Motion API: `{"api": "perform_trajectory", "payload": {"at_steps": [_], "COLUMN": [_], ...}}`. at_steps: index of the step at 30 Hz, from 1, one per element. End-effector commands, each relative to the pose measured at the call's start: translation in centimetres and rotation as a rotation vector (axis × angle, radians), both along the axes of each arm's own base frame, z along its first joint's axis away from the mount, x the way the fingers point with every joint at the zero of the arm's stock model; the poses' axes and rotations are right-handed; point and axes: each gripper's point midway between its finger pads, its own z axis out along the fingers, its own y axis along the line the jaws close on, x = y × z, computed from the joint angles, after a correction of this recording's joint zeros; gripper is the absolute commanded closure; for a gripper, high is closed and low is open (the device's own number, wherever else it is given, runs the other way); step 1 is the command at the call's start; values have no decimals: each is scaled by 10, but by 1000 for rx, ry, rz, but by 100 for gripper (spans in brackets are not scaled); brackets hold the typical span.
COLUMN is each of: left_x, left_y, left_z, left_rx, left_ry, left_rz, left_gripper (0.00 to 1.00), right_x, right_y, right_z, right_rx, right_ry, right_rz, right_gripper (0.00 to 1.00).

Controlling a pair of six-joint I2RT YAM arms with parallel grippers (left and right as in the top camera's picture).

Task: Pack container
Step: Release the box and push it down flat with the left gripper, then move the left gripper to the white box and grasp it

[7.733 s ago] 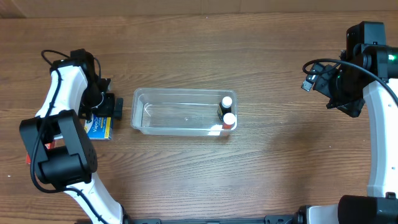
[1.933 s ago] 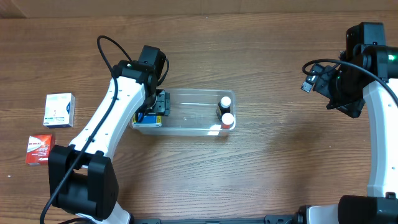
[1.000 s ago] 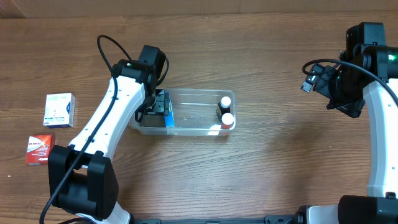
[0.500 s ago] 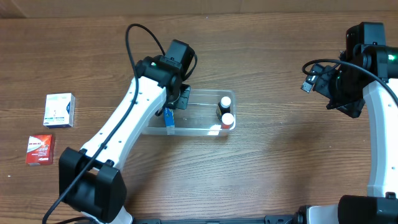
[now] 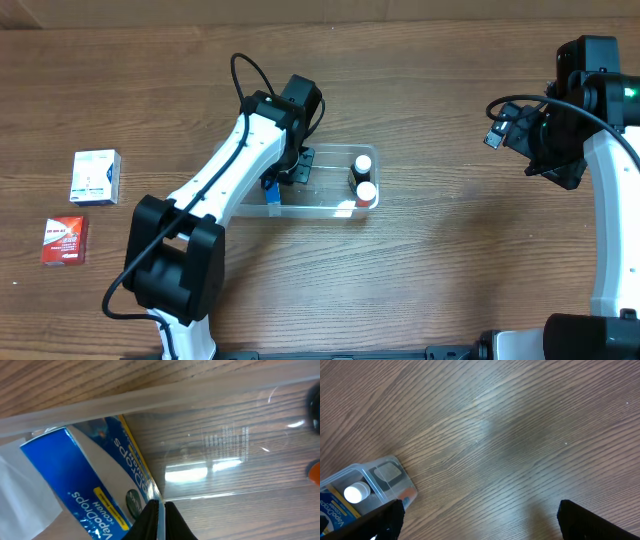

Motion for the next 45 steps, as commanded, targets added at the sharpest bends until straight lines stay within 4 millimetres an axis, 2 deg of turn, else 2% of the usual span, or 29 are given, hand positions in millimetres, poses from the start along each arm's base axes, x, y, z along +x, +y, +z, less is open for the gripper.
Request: {"api": "perform_trajectory", "payload": {"at_steps": [1,5,7,9,23,26,29,30,31,32,34,37,39,42,45], "left_x": [-1,-7,-8,-9,-8,-5,-3,-4,-6,-7,-12,-20,-24,-27,-29], "left_y": [-2,19,47,62,60,59,61,63,68,74,93,137,173,221,269], "left_z": [-2,0,6,10,14,32,70,85,100,117,147,182,196,199,186], "left_rx": [-4,105,236,303,269,240,187,167,146,123,86,76,109,123,80], "left_ry": [21,32,3,-15,-13,-65,-171,-209,-249,-291,-371,-463,-498,-499,-470], "left_rz": [-24,3,126,203,208,216,233,243,259,280,334,377,407,467,619], "left_gripper": [93,96,96,96,96,93,85,80,64,51,32,12,0,0,0], "right_x": [0,0,0,1,0,1,1,1,0,0,0,0,0,0,-1], "right_y": [0,0,0,0,0,0,0,0,0,0,0,0,0,0,-3], "right_z": [1,2,2,2,2,2,2,2,2,2,2,2,2,2,1], "right_rx": [-1,-2,-2,-2,-2,-2,-3,-3,-3,-3,-4,-4,-4,-5,-17], "right_ry": [-8,-9,-11,-12,-11,-12,-12,-12,-12,-12,-12,-12,-11,-11,-6], "right_rz": [7,14,14,14,14,14,18,18,18,18,21,21,21,21,19], "right_gripper": [0,0,0,0,0,0,0,0,0,0,0,0,0,0,0]}}
